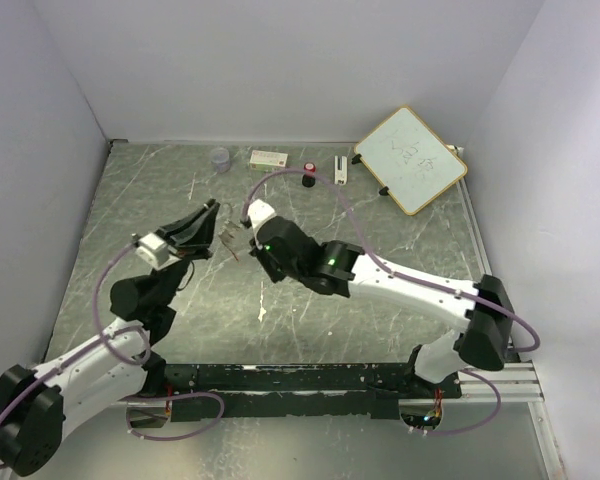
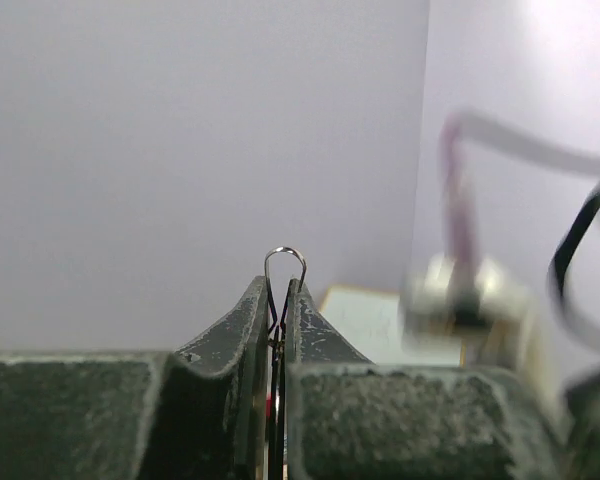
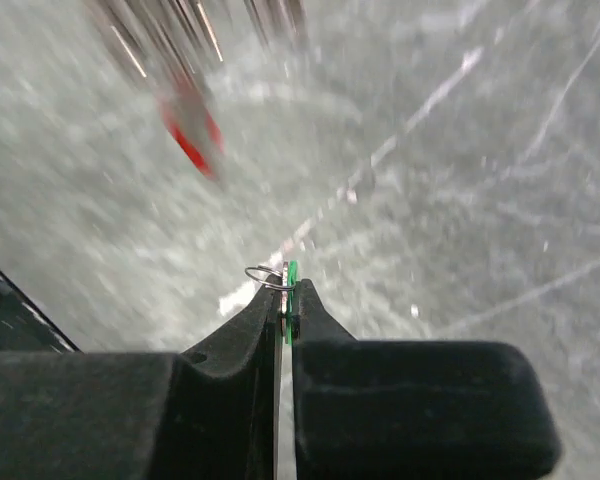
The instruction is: Remove the keys from the keyring
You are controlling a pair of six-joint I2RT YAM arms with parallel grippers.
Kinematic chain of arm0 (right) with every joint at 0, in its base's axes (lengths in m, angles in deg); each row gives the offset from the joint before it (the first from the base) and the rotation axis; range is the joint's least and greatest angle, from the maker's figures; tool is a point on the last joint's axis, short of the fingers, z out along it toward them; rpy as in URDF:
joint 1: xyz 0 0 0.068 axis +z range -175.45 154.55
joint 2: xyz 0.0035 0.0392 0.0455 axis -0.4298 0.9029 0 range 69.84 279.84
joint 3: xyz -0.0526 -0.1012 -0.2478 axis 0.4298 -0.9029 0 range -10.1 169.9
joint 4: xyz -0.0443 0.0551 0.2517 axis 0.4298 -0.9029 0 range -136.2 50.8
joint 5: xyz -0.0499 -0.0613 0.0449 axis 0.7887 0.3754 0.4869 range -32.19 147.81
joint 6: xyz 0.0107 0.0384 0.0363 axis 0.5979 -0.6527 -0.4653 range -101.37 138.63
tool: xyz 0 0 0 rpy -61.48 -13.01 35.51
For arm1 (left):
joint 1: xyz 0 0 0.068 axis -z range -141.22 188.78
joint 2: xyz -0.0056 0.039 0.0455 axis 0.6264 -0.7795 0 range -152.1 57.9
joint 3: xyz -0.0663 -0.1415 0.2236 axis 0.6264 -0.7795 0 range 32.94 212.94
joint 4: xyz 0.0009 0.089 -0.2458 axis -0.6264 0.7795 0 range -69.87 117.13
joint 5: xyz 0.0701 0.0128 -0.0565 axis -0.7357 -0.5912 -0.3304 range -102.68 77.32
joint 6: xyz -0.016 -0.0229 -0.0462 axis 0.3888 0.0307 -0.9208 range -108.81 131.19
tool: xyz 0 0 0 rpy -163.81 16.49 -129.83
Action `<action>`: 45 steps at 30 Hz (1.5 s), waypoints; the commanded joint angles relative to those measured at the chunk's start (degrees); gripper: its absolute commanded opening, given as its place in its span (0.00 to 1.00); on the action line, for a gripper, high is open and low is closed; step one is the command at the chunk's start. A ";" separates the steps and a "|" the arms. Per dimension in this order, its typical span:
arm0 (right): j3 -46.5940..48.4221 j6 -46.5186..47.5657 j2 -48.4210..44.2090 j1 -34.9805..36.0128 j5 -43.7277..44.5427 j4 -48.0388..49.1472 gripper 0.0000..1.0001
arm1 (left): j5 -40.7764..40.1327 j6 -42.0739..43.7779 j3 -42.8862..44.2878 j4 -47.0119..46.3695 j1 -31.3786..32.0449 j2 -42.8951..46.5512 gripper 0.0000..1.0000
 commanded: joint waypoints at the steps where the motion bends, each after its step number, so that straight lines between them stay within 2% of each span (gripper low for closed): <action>1: -2.39 -0.42 3.14 -0.13 0.10 -6.50 0.00 | -6.19 -2.89 1.92 -11.44 -0.33 2.84 0.07; 7: -0.66 0.08 1.83 -0.17 4.38 -6.10 0.00 | -6.01 -1.37 2.71 -3.80 -0.36 6.98 0.07; 13: -2.34 0.25 -2.56 -0.62 11.87 -4.49 0.00 | -8.72 0.24 0.11 9.90 -0.33 15.54 0.07; 16: -4.38 0.01 -3.67 -2.35 12.92 -2.88 0.00 | -8.56 0.28 1.05 18.03 -0.36 18.27 0.07; 19: -7.61 -0.60 -4.83 -6.26 11.73 -0.50 0.00 | -6.70 -0.57 1.91 22.40 -0.33 19.09 0.07; 30: -23.42 -4.00 -9.15 -17.71 6.55 10.97 0.00 | -1.26 -5.38 1.78 25.15 -0.36 14.67 0.07; 39: -27.74 -4.29 -5.10 -23.53 1.04 18.07 0.00 | 1.25 -6.49 2.38 25.10 -0.38 10.83 0.07; 45: -28.16 -4.79 0.82 -25.53 -1.42 22.19 0.00 | 2.59 -7.27 2.62 23.50 -0.33 7.45 0.07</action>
